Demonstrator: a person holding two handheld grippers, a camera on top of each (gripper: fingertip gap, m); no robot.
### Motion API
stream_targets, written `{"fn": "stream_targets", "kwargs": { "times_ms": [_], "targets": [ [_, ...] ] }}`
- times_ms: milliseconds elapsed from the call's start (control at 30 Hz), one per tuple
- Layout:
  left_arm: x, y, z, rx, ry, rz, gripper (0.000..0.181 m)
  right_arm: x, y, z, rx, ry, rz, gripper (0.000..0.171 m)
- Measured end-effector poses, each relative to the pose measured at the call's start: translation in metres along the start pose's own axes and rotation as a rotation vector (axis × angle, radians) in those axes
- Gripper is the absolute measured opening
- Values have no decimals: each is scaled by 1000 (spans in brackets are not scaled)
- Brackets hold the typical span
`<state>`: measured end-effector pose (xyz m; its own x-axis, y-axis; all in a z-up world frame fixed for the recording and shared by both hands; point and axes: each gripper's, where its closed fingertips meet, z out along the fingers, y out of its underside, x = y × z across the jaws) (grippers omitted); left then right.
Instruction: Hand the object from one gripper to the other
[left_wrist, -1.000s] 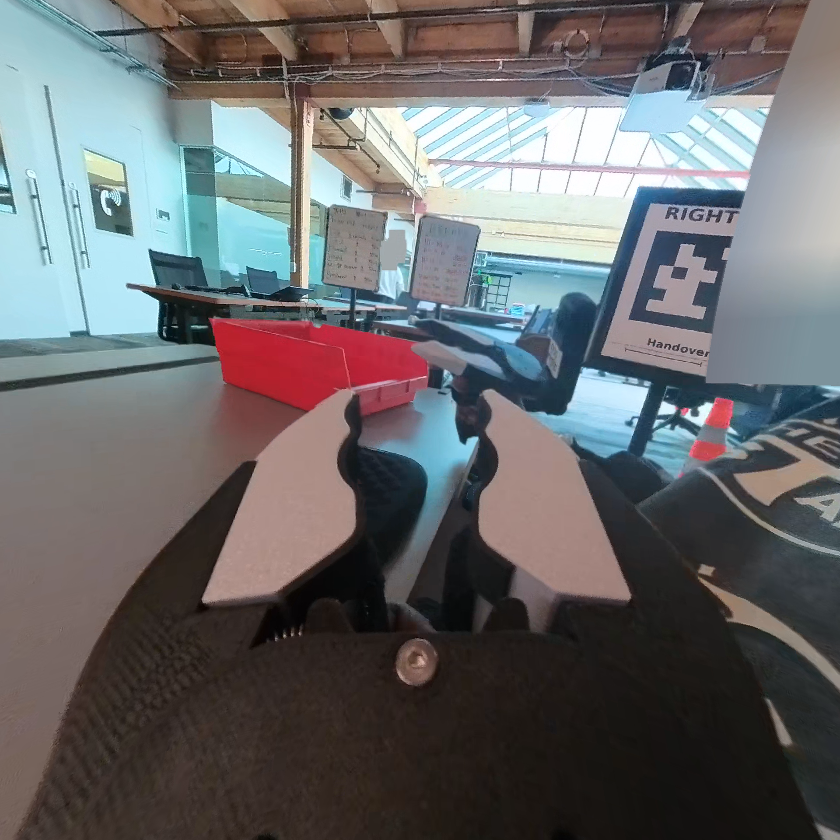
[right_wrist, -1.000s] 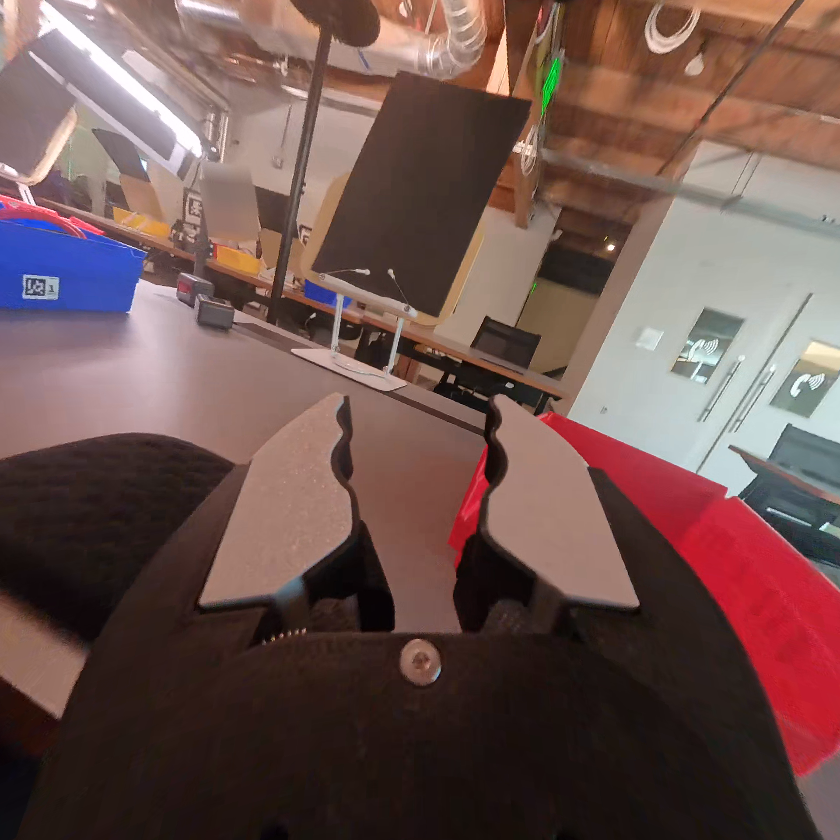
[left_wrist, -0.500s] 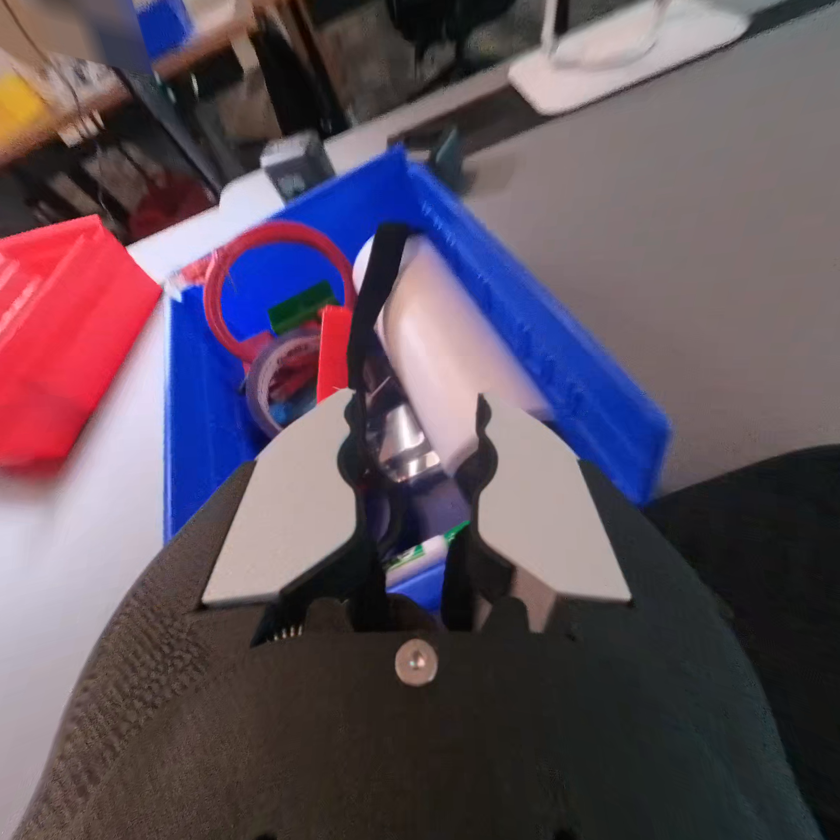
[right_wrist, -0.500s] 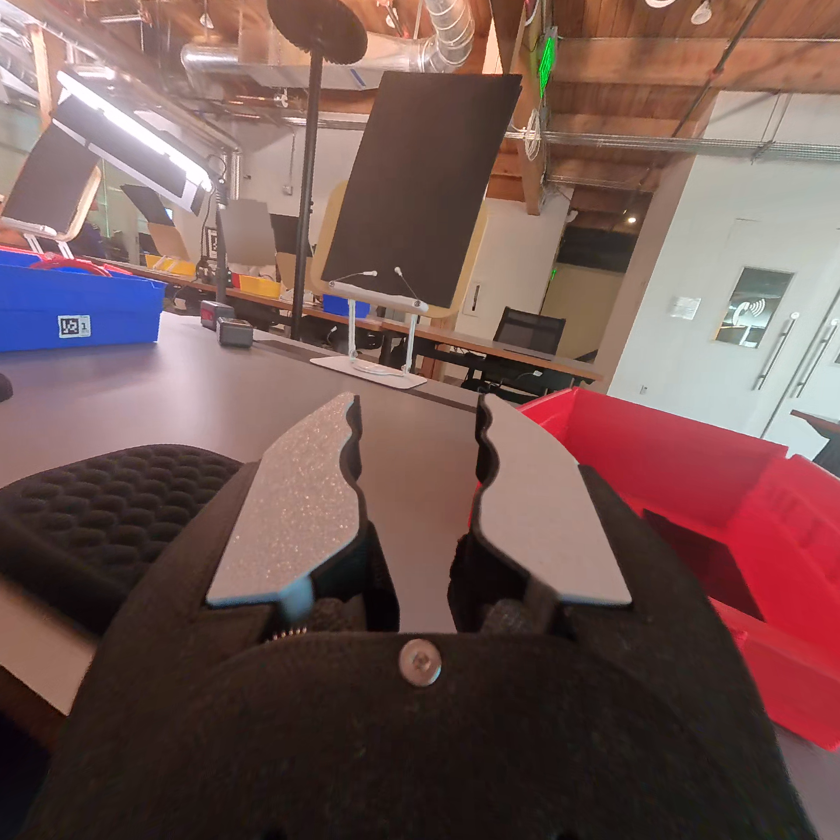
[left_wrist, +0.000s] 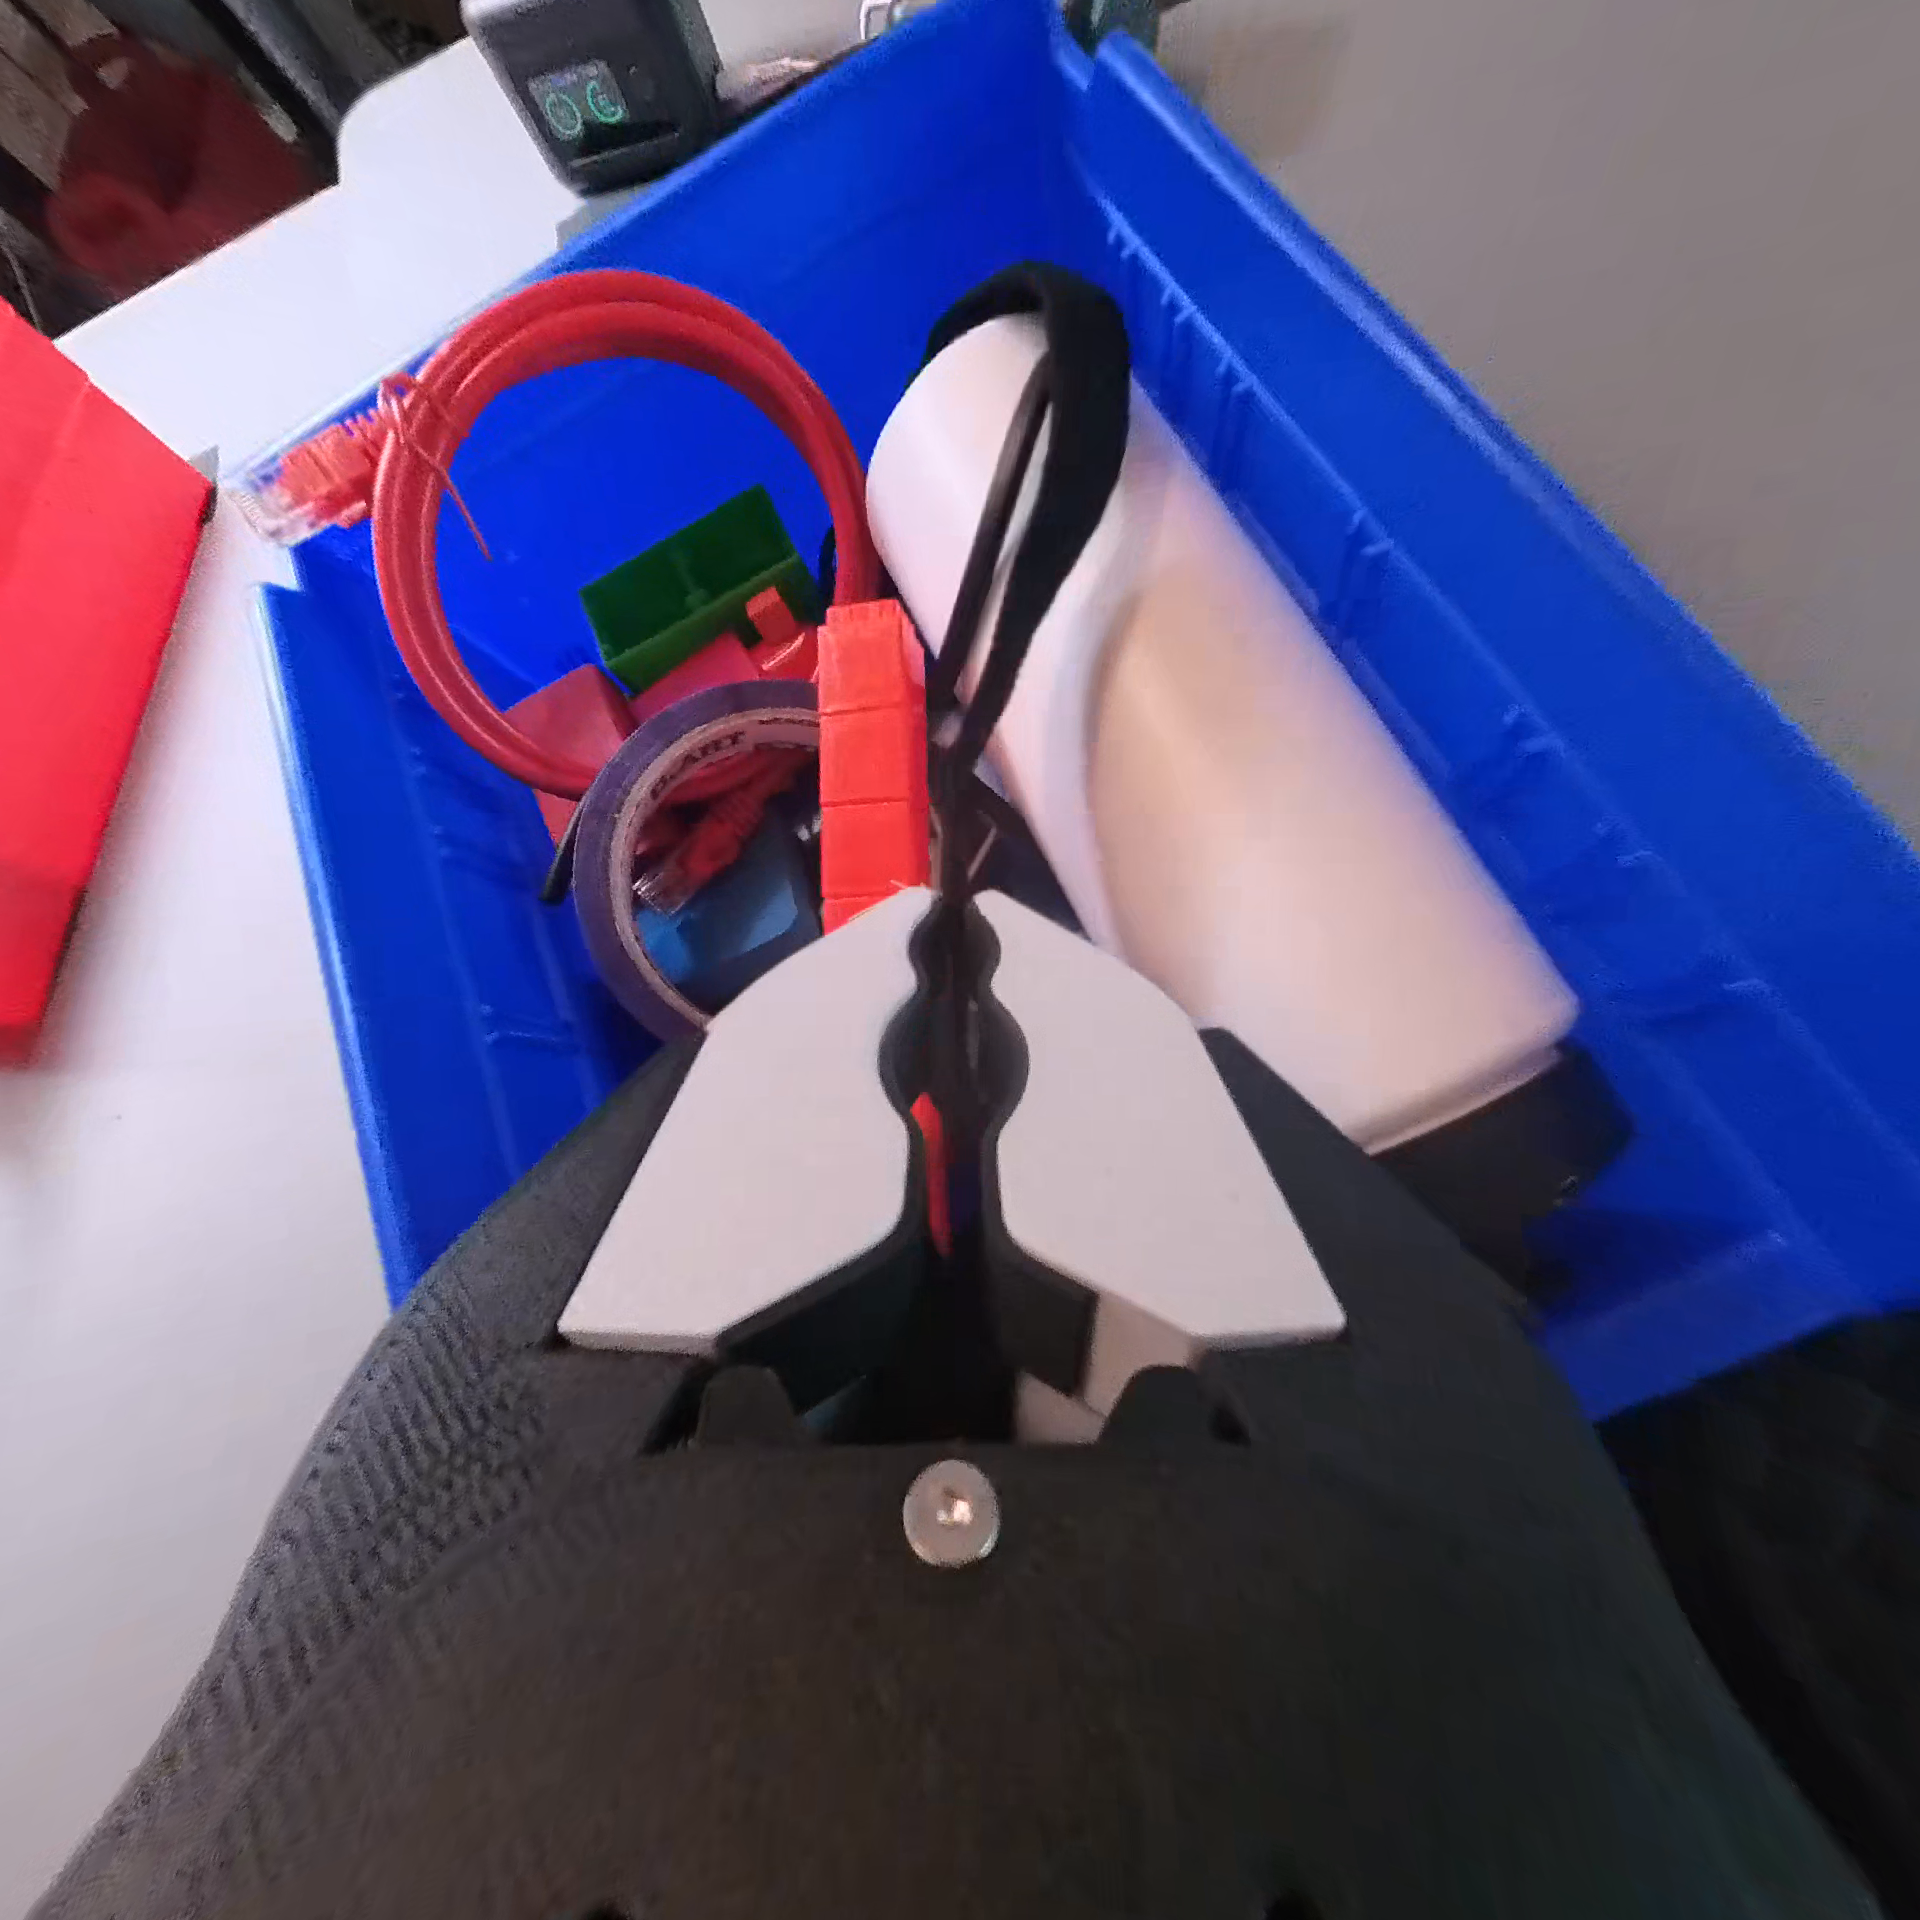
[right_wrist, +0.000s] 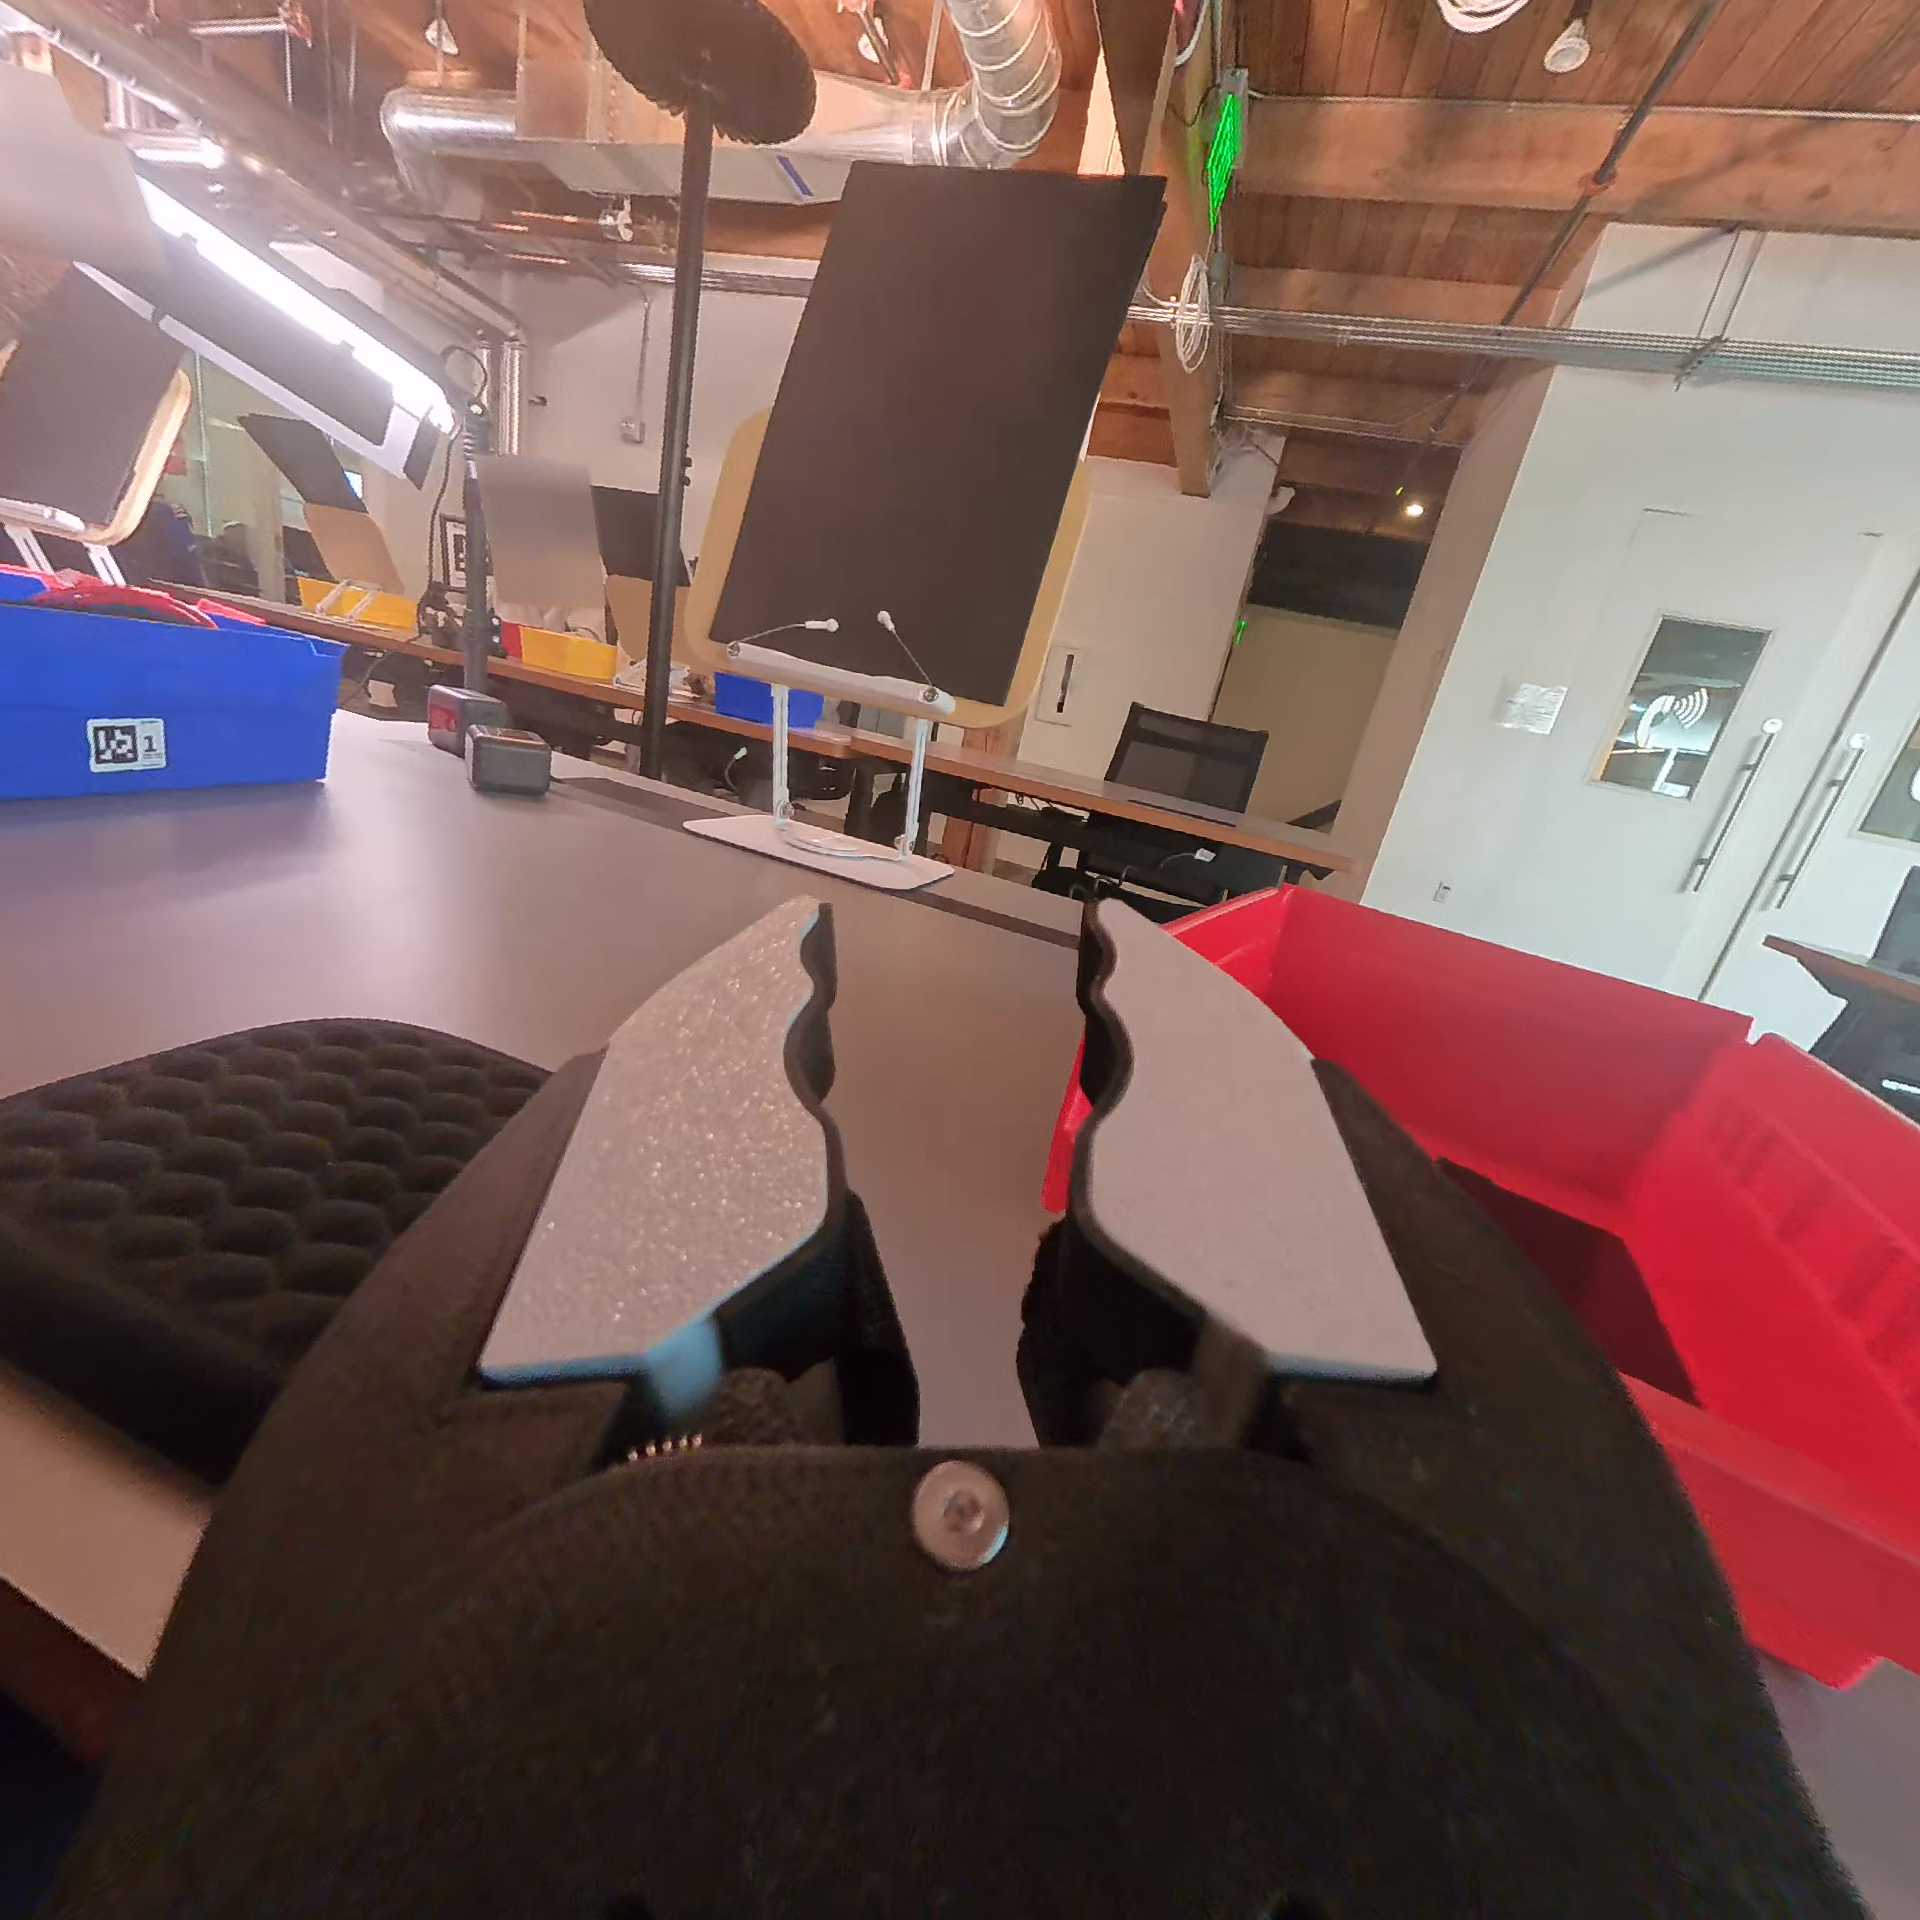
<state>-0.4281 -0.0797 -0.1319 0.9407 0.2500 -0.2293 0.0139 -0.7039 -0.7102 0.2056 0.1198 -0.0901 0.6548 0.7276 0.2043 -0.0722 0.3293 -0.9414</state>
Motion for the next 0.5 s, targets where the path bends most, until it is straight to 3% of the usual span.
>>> {"fn": "stream_targets", "kwargs": {
  "times_ms": [167,300,500],
  "targets": [
    [5,-43,-27,203,4,5,2,-1,-2,0,5,-1,-9,44],
    [21,-99,-74,482,28,36,1,-3,-3,0,5,-9,-16,44],
    [98,-165,-176,993,349,-32,0,-33,-10,6,-17,-141,-10,40]
  ]
}}
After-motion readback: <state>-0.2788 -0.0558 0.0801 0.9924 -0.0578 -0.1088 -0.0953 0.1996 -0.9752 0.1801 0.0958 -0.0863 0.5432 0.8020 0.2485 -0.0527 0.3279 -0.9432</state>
